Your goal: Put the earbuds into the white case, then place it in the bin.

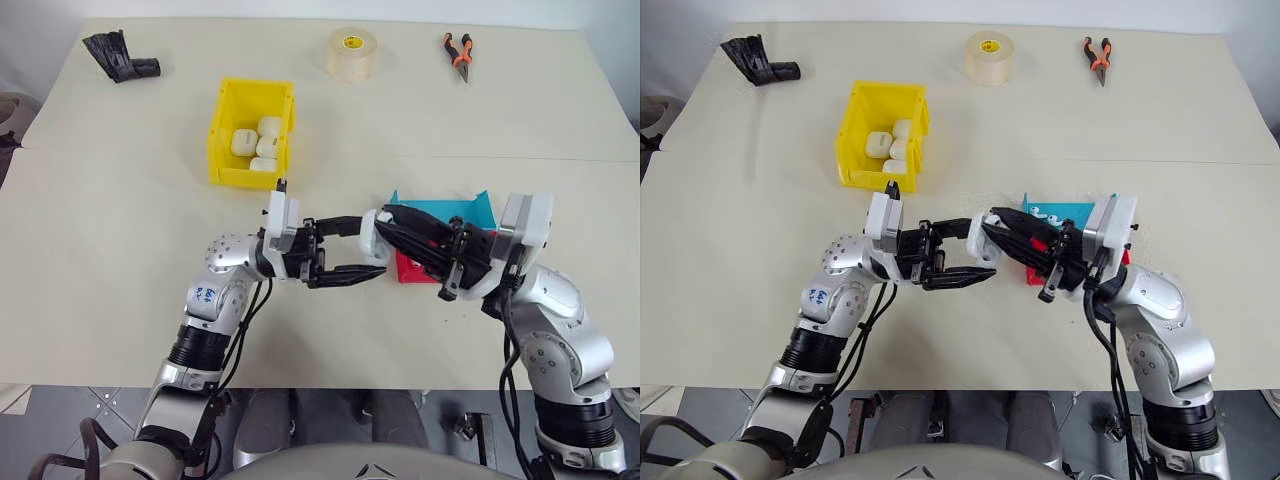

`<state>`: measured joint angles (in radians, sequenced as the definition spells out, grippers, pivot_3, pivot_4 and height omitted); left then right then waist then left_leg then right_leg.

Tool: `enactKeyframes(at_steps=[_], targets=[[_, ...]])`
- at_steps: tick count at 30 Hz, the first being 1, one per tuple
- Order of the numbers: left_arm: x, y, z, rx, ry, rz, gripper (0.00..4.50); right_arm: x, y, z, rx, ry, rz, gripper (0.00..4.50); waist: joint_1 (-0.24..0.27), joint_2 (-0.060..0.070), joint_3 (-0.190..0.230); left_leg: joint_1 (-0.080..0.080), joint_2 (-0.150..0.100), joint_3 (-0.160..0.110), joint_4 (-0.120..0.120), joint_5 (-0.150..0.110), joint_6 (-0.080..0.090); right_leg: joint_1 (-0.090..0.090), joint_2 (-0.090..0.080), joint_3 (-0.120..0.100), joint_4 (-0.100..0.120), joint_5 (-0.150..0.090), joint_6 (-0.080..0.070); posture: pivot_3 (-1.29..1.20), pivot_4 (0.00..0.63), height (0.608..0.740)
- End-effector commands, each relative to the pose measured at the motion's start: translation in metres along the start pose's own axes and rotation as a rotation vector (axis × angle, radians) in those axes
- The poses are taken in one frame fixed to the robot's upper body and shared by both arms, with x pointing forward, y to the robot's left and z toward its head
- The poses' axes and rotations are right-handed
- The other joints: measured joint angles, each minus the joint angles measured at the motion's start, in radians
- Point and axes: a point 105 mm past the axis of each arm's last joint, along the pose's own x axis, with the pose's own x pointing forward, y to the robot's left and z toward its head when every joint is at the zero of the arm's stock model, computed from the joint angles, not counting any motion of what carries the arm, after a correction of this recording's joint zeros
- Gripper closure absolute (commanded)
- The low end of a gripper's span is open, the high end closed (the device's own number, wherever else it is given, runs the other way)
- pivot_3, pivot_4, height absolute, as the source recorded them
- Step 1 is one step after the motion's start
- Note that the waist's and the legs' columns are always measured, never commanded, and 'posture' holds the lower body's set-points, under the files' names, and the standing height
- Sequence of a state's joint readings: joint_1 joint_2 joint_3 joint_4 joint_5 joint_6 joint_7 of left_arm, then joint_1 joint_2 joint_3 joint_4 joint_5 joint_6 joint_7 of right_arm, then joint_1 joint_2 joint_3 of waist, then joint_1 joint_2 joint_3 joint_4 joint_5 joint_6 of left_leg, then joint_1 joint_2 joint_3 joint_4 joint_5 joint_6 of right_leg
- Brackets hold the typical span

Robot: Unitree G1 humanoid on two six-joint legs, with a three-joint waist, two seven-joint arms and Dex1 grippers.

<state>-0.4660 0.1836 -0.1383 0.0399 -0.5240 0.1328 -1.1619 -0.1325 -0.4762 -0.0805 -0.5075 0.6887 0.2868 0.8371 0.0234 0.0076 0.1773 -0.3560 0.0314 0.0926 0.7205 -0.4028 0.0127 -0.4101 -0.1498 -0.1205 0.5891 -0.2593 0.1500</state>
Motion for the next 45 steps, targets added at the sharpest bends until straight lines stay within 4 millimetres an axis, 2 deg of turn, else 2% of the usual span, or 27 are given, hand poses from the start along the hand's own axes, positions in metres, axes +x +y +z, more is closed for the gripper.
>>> enactKeyframes(at_steps=[1,8,10,15,18,22,27,32,34,37,40,45], targets=[[0.002,0.003,0.022,0.075,-0.067,0.008,1.72,-0.008,-0.004,0.0,-0.011,0.029,-0.011,3.98,0.0,0.0,0.0,0.0,0.0,0.0,0.0,0.0,0.0,0.0,0.0,0.0,0.0,0.0,0.0,0.0,0.15,0.74],[0.002,0.004,0.022,0.081,-0.07,0.014,1.72,-0.011,0.0,-0.005,-0.025,0.077,0.037,3.98,0.0,0.0,0.0,0.0,0.0,0.0,0.0,0.0,0.0,0.0,0.0,0.0,0.0,0.0,0.0,0.0,0.15,0.74],[0.002,0.003,0.021,0.084,-0.064,0.006,1.72,-0.008,-0.002,-0.004,0.035,0.079,0.036,3.98,0.0,0.0,0.0,0.0,0.0,0.0,0.0,0.0,0.0,0.0,0.0,0.0,0.0,0.0,0.0,0.0,0.15,0.74],[0.001,0.001,0.02,0.087,-0.053,-0.007,1.72,-0.003,-0.002,0.004,0.019,0.068,0.063,2.39,0.0,0.0,0.0,0.0,0.0,0.0,0.0,0.0,0.0,0.0,0.0,0.0,0.0,0.0,0.0,0.0,0.15,0.74],[0.0,0.002,0.018,0.09,-0.045,-0.003,1.72,-0.01,-0.008,0.012,-0.021,0.07,0.049,1.42,0.002,0.0,0.0,0.0,0.0,0.0,0.0,0.0,0.0,0.0,0.0,0.0,0.0,0.0,0.0,0.0,0.15,0.74],[-0.007,0.002,0.014,0.092,-0.007,0.014,1.72,-0.041,-0.028,0.019,-0.097,0.163,-0.018,0.07,0.004,0.0,0.0,0.0,0.0,0.0,0.0,0.0,0.0,0.0,0.0,0.0,-0.001,0.0,0.0,0.0,0.15,0.74],[-0.021,0.001,0.006,0.095,0.043,0.052,1.72,-0.106,-0.056,0.001,-0.22,0.405,-0.079,0.03,0.002,0.0,0.0,0.0,0.0,0.001,-0.001,0.0,0.0,0.0,0.0,0.0,-0.002,0.0,0.0,0.0,0.15,0.74],[-0.024,0.001,0.004,0.113,0.058,0.081,1.72,-0.136,-0.077,-0.007,-0.244,0.466,-0.129,0.03,-0.001,0.0,0.0,0.002,0.0,0.002,-0.001,0.0,0.0,0.001,0.0,0.001,-0.001,0.0,0.0,0.0,0.15,0.74],[-0.025,0.001,0.003,0.119,0.058,0.093,1.72,-0.131,-0.086,-0.009,-0.261,0.492,-0.107,0.03,-0.003,0.0,0.0,0.002,0.0,0.002,-0.001,0.0,0.0,0.001,0.0,0.001,0.0,0.0,0.0,0.0,0.15,0.74],[-0.024,0.001,0.002,0.125,0.058,0.099,1.72,-0.113,-0.1,-0.007,-0.285,0.534,-0.068,0.03,-0.008,0.001,0.0,0.003,0.0,0.003,-0.001,0.0,0.0,0.0,0.0,0.003,0.0,0.0,0.0,0.0,0.15,0.74],[-0.025,0.001,0.002,0.13,0.056,0.107,1.72,-0.094,-0.122,-0.01,-0.218,0.673,-0.089,0.03,-0.016,0.002,0.001,0.003,0.001,0.003,-0.001,0.0,0.0,0.0,0.0,0.003,0.001,0.0,0.0,0.0,0.15,0.74],[-0.022,-0.001,-0.001,0.133,0.046,0.117,1.72,-0.051,-0.139,-0.012,-0.259,0.808,0.043,0.03,-0.024,0.002,0.001,0.001,0.001,0.002,-0.001,0.0,0.0,0.0,0.0,0.001,0.0,0.0,0.0,0.0,0.15,0.74]])
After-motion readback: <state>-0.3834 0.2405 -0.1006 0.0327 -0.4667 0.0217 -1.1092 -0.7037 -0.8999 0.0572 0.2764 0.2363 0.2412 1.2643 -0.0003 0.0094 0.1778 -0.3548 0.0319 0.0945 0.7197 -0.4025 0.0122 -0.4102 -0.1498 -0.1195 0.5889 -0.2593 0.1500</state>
